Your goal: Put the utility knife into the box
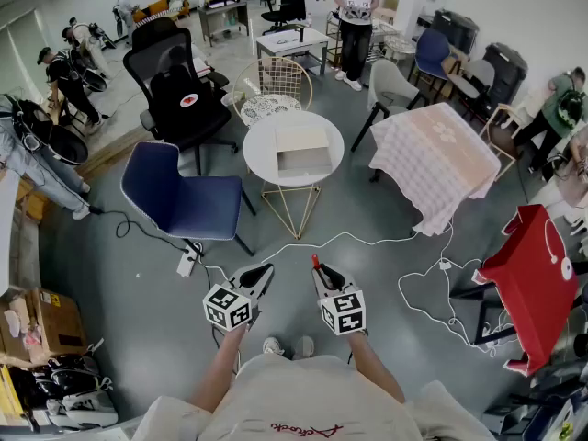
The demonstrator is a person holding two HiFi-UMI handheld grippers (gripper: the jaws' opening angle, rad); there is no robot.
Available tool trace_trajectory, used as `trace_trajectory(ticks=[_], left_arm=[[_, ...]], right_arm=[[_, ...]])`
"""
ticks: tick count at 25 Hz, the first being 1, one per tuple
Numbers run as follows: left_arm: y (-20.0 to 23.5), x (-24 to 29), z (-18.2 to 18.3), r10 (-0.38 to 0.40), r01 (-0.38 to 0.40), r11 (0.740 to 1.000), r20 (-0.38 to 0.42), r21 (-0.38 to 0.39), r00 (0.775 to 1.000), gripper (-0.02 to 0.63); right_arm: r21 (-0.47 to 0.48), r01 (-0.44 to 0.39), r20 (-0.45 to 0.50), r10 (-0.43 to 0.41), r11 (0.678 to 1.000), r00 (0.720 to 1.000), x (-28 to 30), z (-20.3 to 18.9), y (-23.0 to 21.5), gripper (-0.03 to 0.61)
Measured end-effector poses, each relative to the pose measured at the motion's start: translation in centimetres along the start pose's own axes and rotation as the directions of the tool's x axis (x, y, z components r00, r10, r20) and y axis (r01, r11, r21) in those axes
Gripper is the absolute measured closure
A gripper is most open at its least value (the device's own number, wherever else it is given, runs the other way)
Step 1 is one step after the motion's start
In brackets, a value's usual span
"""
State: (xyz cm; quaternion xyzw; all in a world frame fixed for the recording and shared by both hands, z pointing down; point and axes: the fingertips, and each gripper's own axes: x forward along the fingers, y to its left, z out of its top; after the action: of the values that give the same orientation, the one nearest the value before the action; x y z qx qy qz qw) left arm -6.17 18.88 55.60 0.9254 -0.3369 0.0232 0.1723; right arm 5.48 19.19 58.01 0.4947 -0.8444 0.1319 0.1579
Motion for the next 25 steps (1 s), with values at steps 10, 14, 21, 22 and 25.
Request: trace_trajectory(ticks=[10, 14, 21, 22, 25], left_arm=[[-1.2, 1.2, -0.3, -0.011, 0.011, 1.000, -0.012, 0.000, 1.000, 0.603], [-1.6, 2.1, -0.1, -0.009, 0.009, 1.000, -0.013, 0.005, 1.000, 0.603], [-2.3, 2.9, -0.8, 0.015, -0.015, 1.000, -0.011, 0.003, 1.000, 0.603], [-2.4, 3.0, -1.0, 0.019, -0.019, 1.000, -0.011, 0.002, 1.000, 0.603], [-2.7, 3.4, -1.4, 0.028, -0.028, 1.000, -0.012, 0.001, 1.000, 0.603]], right_arm=[[0.002, -0.013, 0.018, 0.013, 1.000, 1.000, -0.9, 0.2, -0.9, 0.499], [0.004, -0.022, 0.024, 0.022, 1.000, 0.999, -1.0, 0.1, -1.7, 0.499], [0.017, -0.035, 0.030, 0.035, 0.999, 0.999, -1.4, -0.6, -3.3, 0.499], [0.013, -0.038, 0.031, 0.038, 0.999, 0.999, -1.3, -0.6, -3.5, 0.499], [0.006, -0.046, 0.031, 0.046, 0.999, 0.998, -1.3, -0.9, -3.9, 0.499]])
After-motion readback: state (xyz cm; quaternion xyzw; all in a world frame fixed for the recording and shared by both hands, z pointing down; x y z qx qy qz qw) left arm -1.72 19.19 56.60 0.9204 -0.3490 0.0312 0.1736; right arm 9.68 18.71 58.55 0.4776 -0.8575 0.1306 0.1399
